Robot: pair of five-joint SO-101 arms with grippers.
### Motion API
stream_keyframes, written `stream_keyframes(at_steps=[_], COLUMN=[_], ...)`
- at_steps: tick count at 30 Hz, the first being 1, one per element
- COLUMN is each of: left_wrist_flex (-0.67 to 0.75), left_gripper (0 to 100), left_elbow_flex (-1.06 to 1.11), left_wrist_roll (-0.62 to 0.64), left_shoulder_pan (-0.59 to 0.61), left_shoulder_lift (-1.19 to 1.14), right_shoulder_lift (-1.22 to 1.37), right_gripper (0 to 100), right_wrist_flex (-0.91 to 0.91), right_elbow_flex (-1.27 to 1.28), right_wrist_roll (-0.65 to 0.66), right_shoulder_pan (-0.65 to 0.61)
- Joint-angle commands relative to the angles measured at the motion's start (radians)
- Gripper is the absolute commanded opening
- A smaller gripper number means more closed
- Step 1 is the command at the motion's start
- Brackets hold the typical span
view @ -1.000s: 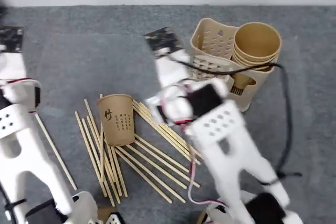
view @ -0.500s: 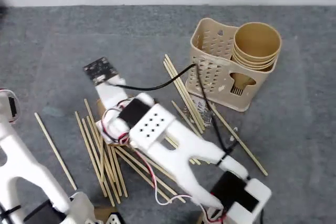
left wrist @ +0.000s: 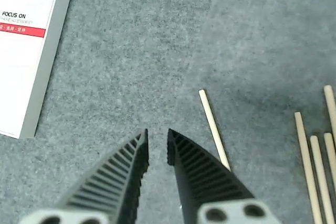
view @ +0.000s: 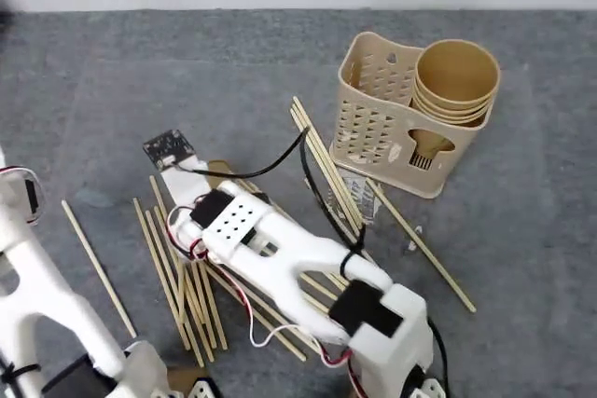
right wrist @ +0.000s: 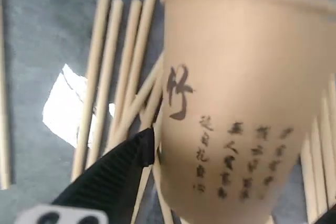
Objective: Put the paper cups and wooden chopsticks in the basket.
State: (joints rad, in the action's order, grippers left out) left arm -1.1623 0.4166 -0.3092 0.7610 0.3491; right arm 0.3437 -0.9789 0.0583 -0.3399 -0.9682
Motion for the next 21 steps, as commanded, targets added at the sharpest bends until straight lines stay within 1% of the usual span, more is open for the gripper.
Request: stream_keyframes(at_steps=[1, 5, 7, 8, 10, 13, 19, 21], left_wrist_flex=[0.020, 0.020, 0.020, 0.018, 0.015, 0.015, 0.015, 0.015], left_gripper=[7, 7, 7, 7, 7, 7, 7, 7], left_elbow_flex=[-0.004, -0.004, -0.004, -0.004, -0.004, -0.004, -0.004, -0.004], left_wrist_roll=[0.011, 0.011, 0.011, 0.011, 0.011, 0.011, 0.009, 0.009], left_shoulder_pan=[0.006, 0.020, 0.021, 0.021, 0.021, 0.021, 0.021, 0.021], left_shoulder_lift=[0.029, 0.029, 0.028, 0.028, 0.028, 0.028, 0.028, 0.028], right_shoulder_lift=[0.010, 0.013, 0.013, 0.013, 0.012, -0.007, -0.165, -0.236], right_gripper=[44.3, 26.8, 20.3, 18.6, 18.4, 18.4, 18.4, 18.4], right_wrist_flex=[0.010, -0.004, -0.004, -0.004, -0.007, -0.058, -0.249, -0.306], right_elbow_flex=[-0.005, -0.005, -0.005, -0.005, -0.005, -0.023, -0.109, -0.124], right_wrist_roll=[-0.011, -0.009, -0.005, -0.005, -0.003, -0.003, -0.002, 0.034], right_shoulder_pan=[-0.005, -0.002, -0.002, -0.001, -0.001, -0.001, 0.028, 0.051])
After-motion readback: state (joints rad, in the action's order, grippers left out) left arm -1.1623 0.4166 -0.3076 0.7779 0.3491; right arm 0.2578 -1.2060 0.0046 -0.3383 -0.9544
